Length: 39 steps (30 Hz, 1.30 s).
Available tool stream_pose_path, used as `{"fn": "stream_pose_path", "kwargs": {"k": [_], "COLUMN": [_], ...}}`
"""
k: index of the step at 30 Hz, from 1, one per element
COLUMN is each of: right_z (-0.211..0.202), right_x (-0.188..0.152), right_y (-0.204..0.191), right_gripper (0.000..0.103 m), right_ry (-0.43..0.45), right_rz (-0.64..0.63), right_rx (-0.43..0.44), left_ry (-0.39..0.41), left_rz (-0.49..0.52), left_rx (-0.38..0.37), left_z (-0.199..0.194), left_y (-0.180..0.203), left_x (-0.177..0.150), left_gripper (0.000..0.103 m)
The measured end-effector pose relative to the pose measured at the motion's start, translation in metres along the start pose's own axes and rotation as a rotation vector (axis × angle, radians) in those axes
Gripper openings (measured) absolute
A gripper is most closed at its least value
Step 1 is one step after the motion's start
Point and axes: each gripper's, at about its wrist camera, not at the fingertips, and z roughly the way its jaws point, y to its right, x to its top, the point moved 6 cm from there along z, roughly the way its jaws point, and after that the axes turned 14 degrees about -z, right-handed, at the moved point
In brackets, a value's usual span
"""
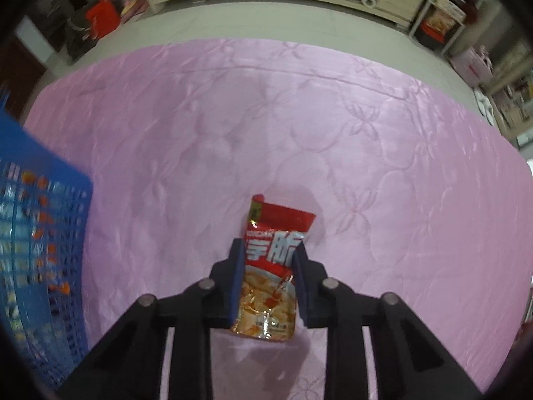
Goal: Organize snacks
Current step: 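Grasp the red snack pouch with the right tool, then carry the red pouch over the basket and open the right tool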
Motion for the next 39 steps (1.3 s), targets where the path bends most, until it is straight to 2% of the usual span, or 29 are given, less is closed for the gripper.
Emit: {"fn": "stream_pose_path", "kwargs": {"k": [6, 16, 17, 23, 28, 34, 39], "right_z": [-0.019, -0.122, -0.125, -0.169, -0.185, -0.195, -0.182], "right_x": [-0.018, -0.015, -0.017, -0.020, -0.006, 0.014, 0.035], "right_y": [-0.019, -0.067, -0.061, -0.097, -0.125, -0.157, -0.177], "right_gripper": [0.029, 0.029, 0.029, 0.029, 0.029, 0.029, 0.029], "right_ry": [0.022, 0.178, 0.187, 0.257, 0.303, 0.326, 0.321], "right_rz": [-0.012, -0.049, -0.055, -0.117, -0.169, -0.249, -0.309], "right_rx": [0.005, 0.039, 0.040, 0.045, 0.060, 0.062, 0.032], "left_ry": [0.027, 0.094, 0.107, 0.155, 0.186, 0.190, 0.189], "left_rz": [0.005, -0.013, -0.010, -0.002, -0.009, -0.037, -0.055], "left_rx": [-0.016, -0.045, -0.048, -0.064, -0.076, -0.070, -0.053], "left_z": [-0.017, -0.065, -0.072, -0.102, -0.120, -0.123, -0.121], "left_y": [-0.004, -0.019, -0.021, -0.036, -0.056, -0.085, -0.109], "left_x": [-0.006, -0.017, -0.019, -0.028, -0.036, -0.038, -0.035], "left_gripper": [0.103, 0.103, 0.103, 0.103, 0.103, 0.103, 0.103]}}
